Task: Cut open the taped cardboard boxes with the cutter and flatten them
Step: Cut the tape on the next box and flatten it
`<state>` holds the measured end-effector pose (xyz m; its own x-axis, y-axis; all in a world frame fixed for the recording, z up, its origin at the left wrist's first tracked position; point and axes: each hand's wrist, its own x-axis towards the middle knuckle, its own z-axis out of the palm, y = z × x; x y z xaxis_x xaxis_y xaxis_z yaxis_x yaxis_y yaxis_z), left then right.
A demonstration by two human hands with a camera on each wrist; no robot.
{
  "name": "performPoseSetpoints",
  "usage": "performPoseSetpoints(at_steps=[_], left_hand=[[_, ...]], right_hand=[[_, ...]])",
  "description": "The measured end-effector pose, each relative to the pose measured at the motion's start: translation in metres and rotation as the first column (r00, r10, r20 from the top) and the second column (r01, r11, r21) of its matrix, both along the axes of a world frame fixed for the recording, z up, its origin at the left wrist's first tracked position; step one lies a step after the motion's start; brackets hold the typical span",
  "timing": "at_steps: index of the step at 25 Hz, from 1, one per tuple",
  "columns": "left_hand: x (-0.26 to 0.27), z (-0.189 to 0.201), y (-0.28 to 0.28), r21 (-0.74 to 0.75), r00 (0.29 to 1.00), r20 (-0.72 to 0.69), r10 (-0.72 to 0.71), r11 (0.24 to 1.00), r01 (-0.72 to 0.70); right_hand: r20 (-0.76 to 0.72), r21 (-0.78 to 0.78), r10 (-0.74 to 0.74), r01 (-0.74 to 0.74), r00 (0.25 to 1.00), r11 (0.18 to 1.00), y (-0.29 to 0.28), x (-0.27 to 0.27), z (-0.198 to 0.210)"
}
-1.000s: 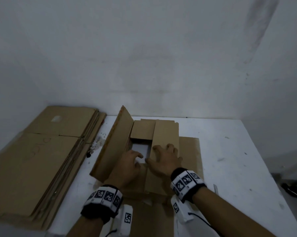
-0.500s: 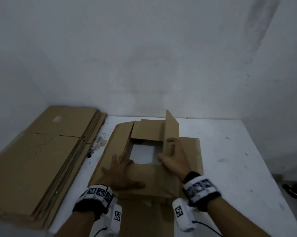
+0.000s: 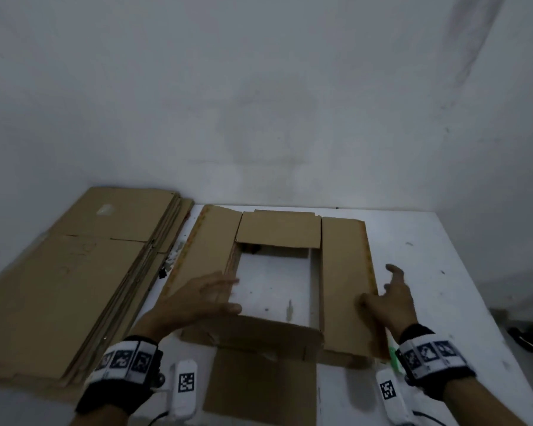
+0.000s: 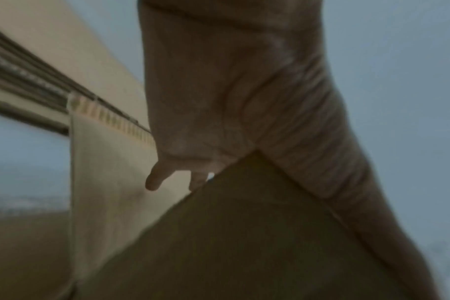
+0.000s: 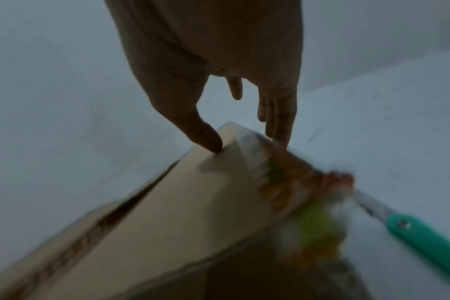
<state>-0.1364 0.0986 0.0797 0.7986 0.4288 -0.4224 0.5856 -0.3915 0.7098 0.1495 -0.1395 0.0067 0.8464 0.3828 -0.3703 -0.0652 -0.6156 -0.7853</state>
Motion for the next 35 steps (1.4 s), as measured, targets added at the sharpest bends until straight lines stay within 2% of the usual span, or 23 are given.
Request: performPoseSetpoints(at_steps=[1, 3, 5, 7, 8, 11, 14, 15, 17, 19, 23, 26, 28, 31, 35], left_hand=[[0.0, 0.001, 0.0, 0.066, 0.988, -0.126, -0.09, 0.993, 0.098], [0.002, -0.008, 0.001, 0.047, 0.905, -0.36, -0.226, 0.965, 0.26], [-0.002, -0.029, 0.001, 0.058, 0.846, -0.483, -0.227, 0.955, 0.29], [-0.004, -0.055, -0.003, 0.157, 0.825, -0.536, -0.179, 0.939, 0.306], [-0.005, -0.066, -0.007, 0.203, 0.831, -0.535, -0.152, 0.932, 0.301], [-0.008, -0.092, -0.013, 0.293, 0.882, -0.469, -0.046, 0.934, 0.205], [-0.004, -0.082, -0.009, 0.214, 0.889, -0.451, -0.075, 0.959, 0.189], [-0.001, -0.075, -0.003, 0.174, 0.903, -0.423, -0.074, 0.971, 0.161], [0.009, -0.065, 0.016, 0.166, 0.926, -0.372, -0.062, 0.977, 0.132], [0.022, -0.058, 0.032, 0.194, 0.933, -0.354, -0.069, 0.97, 0.145], [0.039, -0.065, 0.036, 0.149, 0.908, -0.415, -0.061, 0.98, 0.135], [0.034, -0.089, 0.033, 0.103, 0.891, -0.453, 0.001, 0.993, 0.052], [0.032, -0.096, 0.034, 0.071, 0.899, -0.438, -0.029, 0.995, 0.067], [0.035, -0.095, 0.039, 0.071, 0.869, -0.482, -0.11, 0.984, 0.164], [0.038, -0.093, 0.044, 0.014, 0.829, -0.539, -0.148, 0.983, 0.184]], right_hand=[[0.088, -0.067, 0.085, -0.079, 0.992, 0.995, 0.003, -0.003, 0.0], [0.182, -0.203, 0.27, -0.232, 0.946, 0.951, 0.012, -0.009, 0.008], [0.25, -0.343, 0.449, -0.355, 0.858, 0.87, 0.028, -0.015, 0.02], [0.346, -0.475, 0.601, -0.417, 0.721, 0.774, 0.049, -0.019, 0.03], [0.376, -0.501, 0.647, -0.443, 0.663, 0.744, 0.059, -0.019, 0.034], [0.322, -0.542, 0.742, -0.528, 0.588, 0.654, 0.089, -0.016, 0.044], [0.219, -0.696, 0.844, -0.528, 0.49, 0.487, 0.116, -0.01, 0.047], [0.154, -0.733, 0.865, -0.532, 0.478, 0.424, 0.123, -0.007, 0.047], [0.062, -0.733, 0.873, -0.572, 0.484, 0.369, 0.135, 0.0, 0.042], [0.019, -0.689, 0.855, -0.612, 0.519, 0.387, 0.144, 0.009, 0.035], [0.085, -0.612, 0.823, -0.623, 0.561, 0.488, 0.156, 0.021, 0.025], [0.269, -0.468, 0.76, -0.609, 0.592, 0.64, 0.163, 0.037, 0.019], [0.364, -0.425, 0.718, -0.581, 0.593, 0.695, 0.172, 0.049, 0.019], [0.359, -0.482, 0.696, -0.516, 0.621, 0.709, 0.191, 0.066, 0.017], [0.241, -0.587, 0.741, -0.514, 0.627, 0.626, 0.216, 0.094, 0.009]])
